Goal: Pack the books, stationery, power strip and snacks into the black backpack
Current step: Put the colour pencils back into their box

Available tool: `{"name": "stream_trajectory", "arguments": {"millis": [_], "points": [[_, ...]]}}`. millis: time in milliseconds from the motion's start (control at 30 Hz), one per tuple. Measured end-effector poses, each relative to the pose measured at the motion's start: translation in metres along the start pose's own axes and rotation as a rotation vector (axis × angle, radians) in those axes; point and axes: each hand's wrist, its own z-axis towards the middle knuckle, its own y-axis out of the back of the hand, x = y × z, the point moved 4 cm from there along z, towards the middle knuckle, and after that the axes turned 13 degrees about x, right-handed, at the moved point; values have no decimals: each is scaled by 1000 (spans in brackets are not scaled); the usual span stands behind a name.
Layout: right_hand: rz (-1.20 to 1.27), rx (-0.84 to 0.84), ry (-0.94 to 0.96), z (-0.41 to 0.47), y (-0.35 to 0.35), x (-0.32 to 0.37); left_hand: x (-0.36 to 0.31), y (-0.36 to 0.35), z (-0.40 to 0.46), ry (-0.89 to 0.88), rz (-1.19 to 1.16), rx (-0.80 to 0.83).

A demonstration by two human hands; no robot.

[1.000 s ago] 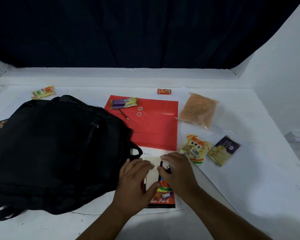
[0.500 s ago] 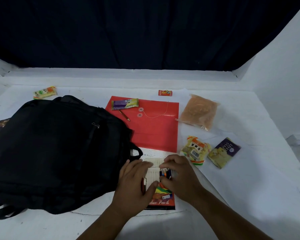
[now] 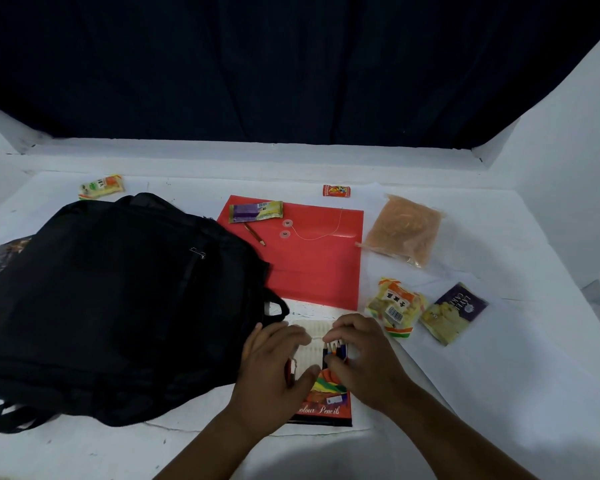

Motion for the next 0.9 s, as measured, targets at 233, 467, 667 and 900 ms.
{"name": "stream_trajectory", "arguments": {"millis": [233,467,667,900], "points": [[-30,-27,29,15,13,1,-19,56,31,-53,-286,100],[-173,-150,111,46,21,4,-4,109,104,-118,149,-33],[-223,-183,173,46,7,-10,51,99,161,168,528,289],[-177,-168,173,52,5,-14,84,91,197,393,439,300]]}}
